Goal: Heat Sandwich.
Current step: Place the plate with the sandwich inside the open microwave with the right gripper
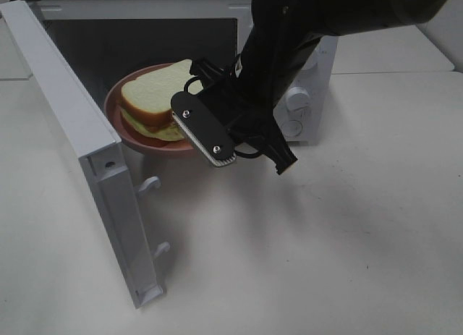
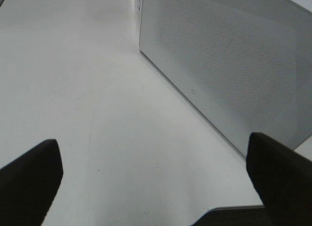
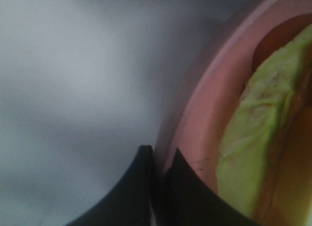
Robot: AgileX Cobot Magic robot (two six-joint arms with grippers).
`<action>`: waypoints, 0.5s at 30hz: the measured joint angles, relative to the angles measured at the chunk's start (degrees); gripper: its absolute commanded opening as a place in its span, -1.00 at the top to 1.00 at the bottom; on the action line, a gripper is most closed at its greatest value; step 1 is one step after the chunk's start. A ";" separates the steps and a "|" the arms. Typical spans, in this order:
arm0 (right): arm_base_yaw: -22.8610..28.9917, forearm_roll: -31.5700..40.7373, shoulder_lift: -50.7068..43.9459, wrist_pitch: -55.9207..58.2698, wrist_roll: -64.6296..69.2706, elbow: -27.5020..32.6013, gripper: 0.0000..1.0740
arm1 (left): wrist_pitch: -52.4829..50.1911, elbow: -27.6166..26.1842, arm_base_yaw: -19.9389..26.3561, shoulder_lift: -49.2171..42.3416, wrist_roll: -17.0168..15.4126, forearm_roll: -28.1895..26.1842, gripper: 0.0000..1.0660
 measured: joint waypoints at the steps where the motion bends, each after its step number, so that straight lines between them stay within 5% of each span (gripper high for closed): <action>1: 0.00 0.00 0.40 0.06 0.17 -0.63 0.98 | 0.00 0.00 0.00 0.00 0.00 0.00 -0.82; 15: -0.06 -2.06 7.73 2.41 6.30 -10.26 0.96 | 0.00 0.00 0.00 0.00 0.00 0.00 -0.82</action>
